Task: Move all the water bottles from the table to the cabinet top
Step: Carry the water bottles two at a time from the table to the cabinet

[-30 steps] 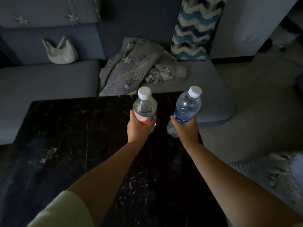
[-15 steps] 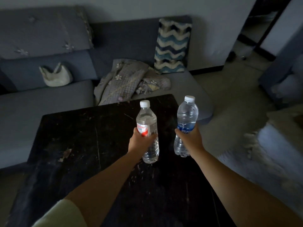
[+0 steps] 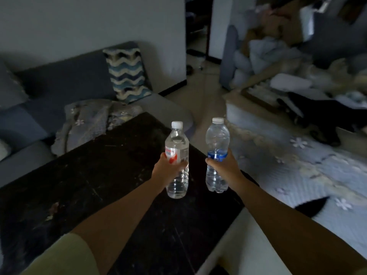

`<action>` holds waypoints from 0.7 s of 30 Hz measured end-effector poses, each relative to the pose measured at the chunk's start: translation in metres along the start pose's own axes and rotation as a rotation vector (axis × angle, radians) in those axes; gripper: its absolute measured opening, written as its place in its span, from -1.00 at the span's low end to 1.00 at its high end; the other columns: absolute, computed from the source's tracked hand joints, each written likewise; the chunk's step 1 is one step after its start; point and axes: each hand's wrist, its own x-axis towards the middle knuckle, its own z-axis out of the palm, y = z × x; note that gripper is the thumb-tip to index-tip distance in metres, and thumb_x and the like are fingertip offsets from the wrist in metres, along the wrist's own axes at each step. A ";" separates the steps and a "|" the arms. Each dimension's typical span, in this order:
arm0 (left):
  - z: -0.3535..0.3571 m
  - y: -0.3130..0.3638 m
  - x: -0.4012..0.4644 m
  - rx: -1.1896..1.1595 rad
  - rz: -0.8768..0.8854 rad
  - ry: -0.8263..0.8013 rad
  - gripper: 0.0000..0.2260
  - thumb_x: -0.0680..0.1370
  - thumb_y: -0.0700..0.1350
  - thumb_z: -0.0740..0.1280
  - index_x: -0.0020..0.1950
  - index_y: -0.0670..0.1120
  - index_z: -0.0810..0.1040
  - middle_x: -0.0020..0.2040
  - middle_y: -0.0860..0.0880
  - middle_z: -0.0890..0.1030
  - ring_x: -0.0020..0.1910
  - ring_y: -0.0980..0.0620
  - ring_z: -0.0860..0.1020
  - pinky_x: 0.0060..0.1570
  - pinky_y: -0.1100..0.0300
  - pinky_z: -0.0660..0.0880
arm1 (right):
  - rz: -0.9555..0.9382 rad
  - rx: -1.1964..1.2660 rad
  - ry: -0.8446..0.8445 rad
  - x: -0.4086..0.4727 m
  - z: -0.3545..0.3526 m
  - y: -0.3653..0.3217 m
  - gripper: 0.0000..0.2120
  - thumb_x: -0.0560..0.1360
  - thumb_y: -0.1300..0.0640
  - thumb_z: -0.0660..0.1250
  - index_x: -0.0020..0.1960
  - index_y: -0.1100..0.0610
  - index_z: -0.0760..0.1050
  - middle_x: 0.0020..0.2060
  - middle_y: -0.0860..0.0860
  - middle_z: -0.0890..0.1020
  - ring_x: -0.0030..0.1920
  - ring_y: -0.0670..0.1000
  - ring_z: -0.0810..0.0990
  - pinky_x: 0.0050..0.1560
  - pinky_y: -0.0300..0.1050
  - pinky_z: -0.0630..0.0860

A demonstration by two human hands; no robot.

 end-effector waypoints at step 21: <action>0.380 0.071 -0.258 0.351 0.415 -0.965 -0.49 0.35 0.01 0.55 0.20 -0.17 0.51 0.11 -0.03 0.63 0.13 -0.06 0.60 0.10 0.16 0.47 | 0.375 0.171 0.761 -0.308 -0.360 0.188 -0.47 0.35 0.19 0.51 0.27 0.23 0.42 0.06 0.17 0.63 0.09 0.16 0.62 0.16 0.07 0.56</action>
